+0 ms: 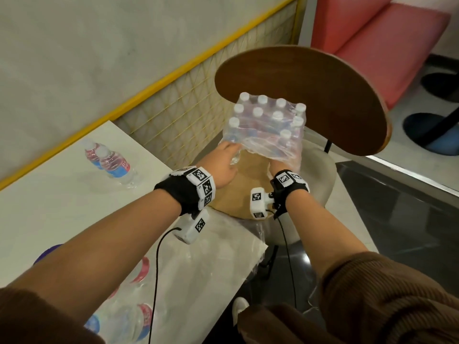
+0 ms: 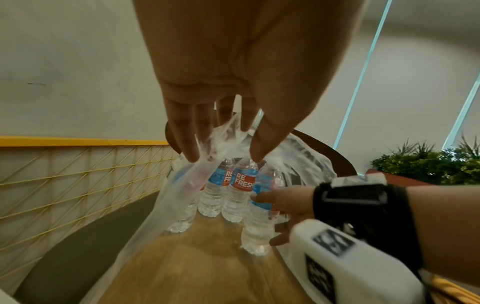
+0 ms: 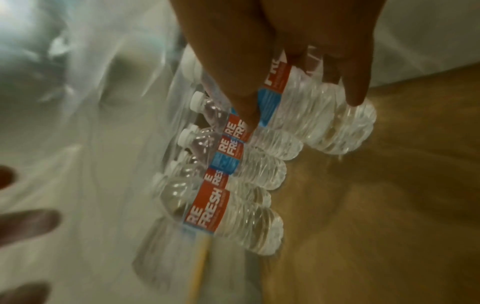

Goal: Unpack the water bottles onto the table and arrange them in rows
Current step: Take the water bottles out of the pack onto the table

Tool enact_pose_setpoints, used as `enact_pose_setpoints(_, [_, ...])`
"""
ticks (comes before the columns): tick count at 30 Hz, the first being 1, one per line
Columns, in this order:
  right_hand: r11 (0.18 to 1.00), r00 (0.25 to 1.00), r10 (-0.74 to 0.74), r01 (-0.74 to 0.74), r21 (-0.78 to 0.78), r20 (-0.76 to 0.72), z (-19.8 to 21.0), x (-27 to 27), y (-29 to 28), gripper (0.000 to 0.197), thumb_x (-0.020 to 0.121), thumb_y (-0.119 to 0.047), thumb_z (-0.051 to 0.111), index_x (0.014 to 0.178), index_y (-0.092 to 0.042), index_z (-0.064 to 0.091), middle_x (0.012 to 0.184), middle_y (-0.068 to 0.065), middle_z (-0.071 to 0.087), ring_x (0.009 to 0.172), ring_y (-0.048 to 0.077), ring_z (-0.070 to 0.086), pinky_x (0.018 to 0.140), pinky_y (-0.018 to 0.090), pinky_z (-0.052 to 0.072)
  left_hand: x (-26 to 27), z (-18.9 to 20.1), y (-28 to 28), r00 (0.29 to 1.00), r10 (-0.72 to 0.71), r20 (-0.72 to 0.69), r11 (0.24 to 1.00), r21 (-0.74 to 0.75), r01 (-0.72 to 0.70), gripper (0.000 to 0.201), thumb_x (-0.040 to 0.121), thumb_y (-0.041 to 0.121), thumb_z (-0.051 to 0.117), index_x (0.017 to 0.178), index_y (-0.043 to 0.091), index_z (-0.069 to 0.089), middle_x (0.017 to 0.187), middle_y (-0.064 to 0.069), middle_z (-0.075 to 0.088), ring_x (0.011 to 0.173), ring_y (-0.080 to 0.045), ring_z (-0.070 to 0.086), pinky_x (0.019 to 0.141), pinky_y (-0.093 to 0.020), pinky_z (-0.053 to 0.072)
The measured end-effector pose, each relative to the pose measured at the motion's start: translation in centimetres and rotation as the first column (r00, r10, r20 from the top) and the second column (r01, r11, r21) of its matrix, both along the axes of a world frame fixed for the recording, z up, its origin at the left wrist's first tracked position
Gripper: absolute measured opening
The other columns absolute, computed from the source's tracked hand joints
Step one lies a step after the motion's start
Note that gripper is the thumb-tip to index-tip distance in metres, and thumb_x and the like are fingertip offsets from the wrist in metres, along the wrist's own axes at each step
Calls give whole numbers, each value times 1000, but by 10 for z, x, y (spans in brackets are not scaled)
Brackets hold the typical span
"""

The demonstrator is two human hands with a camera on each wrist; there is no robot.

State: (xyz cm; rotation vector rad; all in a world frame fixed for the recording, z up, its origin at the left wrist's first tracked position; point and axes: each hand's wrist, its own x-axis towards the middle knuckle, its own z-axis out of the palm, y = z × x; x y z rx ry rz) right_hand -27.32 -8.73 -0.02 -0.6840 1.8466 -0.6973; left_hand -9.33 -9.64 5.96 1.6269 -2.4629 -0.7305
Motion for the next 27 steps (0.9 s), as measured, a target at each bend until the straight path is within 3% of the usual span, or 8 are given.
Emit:
enact_pose_setpoints(3, [999, 998, 49, -49, -12, 28, -1, 10, 11, 56, 94, -33, 54, 144, -18, 34, 145, 7, 41, 97, 15, 52, 104, 35, 38, 6, 3, 0, 999, 4, 35, 999, 35, -6, 58, 89, 23, 61, 142, 17, 39, 150, -4, 26, 133, -22, 40, 106, -28, 33])
enact_pose_setpoints(7, [915, 938, 335, -347, -207, -91, -6, 35, 32, 40, 79, -25, 73, 117, -19, 59, 107, -1, 63, 102, 19, 59, 83, 26, 47, 21, 2, 18, 999, 48, -3, 994, 102, -48, 55, 80, 34, 72, 132, 30, 52, 152, -6, 18, 141, -23, 26, 115, -33, 25])
enact_pose_setpoints(11, [740, 798, 600, -578, -344, -49, -6, 53, 68, 64, 69, -1, 78, 122, -22, 49, 95, -13, 59, 84, -1, 57, 67, 4, 45, 42, 4, 49, 995, 91, -27, 978, 193, -84, 67, 71, 37, 79, 132, 32, 52, 154, -9, 8, 143, -26, 20, 117, -37, 25])
enact_pose_setpoints(13, [671, 717, 696, -669, -321, -39, -4, 63, 80, 67, 68, -2, 79, 121, -26, 46, 98, -13, 58, 87, 2, 56, 68, 5, 45, 54, 9, 65, 998, 56, 37, 968, 245, -63, 71, 71, 40, 79, 134, 31, 50, 155, -4, 5, 142, -24, 22, 116, -36, 27])
enact_pose_setpoints(17, [466, 497, 861, -856, -222, -108, -6, 88, 105, 77, 68, -15, 82, 132, -28, 41, 122, -7, 56, 112, 12, 52, 96, 26, 44, 88, 29, 99, 991, -49, 122, 935, 353, 2, 70, 74, 45, 74, 137, 31, 46, 150, 1, 26, 136, -18, 33, 113, -33, 31])
enact_pose_setpoints(22, [262, 277, 955, -956, -130, -109, -13, 133, 139, 74, 69, -13, 80, 132, -27, 43, 124, -6, 56, 114, 13, 51, 99, 27, 40, 156, 61, 147, 984, 165, 71, 944, 279, -178, 59, 84, 44, 64, 137, 30, 42, 145, 7, 41, 134, -12, 37, 112, -25, 27])
enact_pose_setpoints(24, [220, 234, 965, -968, -122, -119, -16, 152, 148, 73, 69, -10, 79, 132, -24, 45, 125, -5, 56, 115, 13, 50, 98, 24, 38, 189, 70, 169, 959, 283, 23, 932, 232, -280, 59, 86, 42, 63, 139, 30, 41, 146, 8, 39, 135, -10, 36, 107, -20, 24])
enact_pose_setpoints(27, [258, 273, 958, -954, -155, -89, -19, 178, 157, 72, 69, -4, 78, 131, -22, 45, 125, -4, 56, 116, 15, 51, 100, 26, 38, 234, 73, 199, 897, 441, -19, 880, 208, -428, 58, 88, 42, 60, 140, 29, 38, 147, 6, 38, 135, -11, 35, 102, -19, 26])
